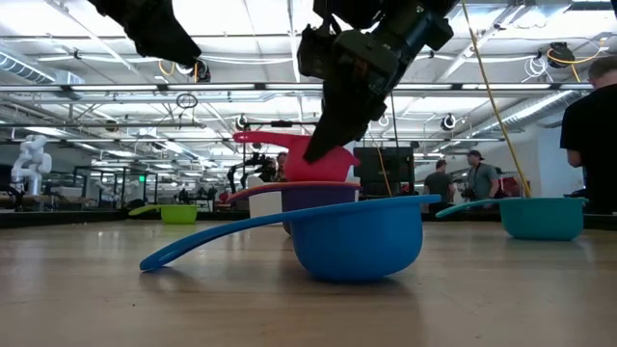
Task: Nest measuring cups in basket
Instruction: Stack the red measuring cup on the orange measuring cup
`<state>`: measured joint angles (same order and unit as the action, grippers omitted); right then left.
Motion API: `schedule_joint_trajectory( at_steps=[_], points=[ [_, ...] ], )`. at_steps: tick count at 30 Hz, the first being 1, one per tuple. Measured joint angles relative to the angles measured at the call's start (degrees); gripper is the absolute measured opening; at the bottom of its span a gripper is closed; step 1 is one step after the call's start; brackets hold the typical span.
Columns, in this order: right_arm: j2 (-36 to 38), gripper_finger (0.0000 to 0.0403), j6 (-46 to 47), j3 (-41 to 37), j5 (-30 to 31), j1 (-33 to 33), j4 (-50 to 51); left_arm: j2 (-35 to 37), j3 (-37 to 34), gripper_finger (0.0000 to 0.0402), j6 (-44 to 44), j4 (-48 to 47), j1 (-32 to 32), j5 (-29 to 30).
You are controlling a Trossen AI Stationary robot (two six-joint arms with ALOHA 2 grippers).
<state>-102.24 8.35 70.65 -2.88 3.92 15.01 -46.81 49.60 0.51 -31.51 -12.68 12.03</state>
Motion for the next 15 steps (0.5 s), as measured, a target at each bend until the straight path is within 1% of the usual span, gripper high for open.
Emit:
schedule_joint_trajectory(
  at_steps=[15],
  points=[
    [0.00, 0.0059, 1.45, 0.00, 0.27, -0.07, -0.16, 0.00, 0.00, 0.0241, -0.02, -0.02, -0.01, 0.00]
  ],
)
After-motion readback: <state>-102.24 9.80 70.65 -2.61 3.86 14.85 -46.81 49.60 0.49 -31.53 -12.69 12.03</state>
